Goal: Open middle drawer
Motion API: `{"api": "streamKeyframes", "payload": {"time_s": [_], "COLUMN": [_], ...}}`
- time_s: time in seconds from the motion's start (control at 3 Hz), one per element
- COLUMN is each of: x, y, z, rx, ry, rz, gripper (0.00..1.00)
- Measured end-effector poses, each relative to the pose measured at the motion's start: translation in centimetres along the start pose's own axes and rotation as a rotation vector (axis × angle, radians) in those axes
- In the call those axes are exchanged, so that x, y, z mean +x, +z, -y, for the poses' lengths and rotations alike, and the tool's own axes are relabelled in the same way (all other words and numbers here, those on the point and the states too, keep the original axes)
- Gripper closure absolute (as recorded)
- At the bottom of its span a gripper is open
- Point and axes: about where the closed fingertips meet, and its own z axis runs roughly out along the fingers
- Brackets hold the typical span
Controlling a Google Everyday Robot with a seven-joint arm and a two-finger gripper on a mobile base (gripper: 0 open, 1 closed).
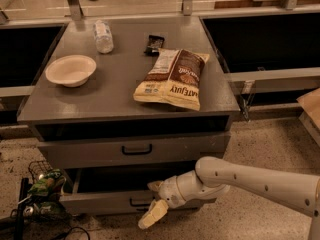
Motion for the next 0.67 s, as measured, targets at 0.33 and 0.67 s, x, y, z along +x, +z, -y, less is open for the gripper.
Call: {"api": "streamKeyframes", "payload": {"time_s": [0.33,0.67], "x": [0.03,-0.08], "y": [0.08,-0.31], "z": [0.09,0.73], "rx": [0.014,0.14], "ry": [0.009,0.023], "rz": [-0.005,-0.053], "gripper": [0.0,0.0]}}
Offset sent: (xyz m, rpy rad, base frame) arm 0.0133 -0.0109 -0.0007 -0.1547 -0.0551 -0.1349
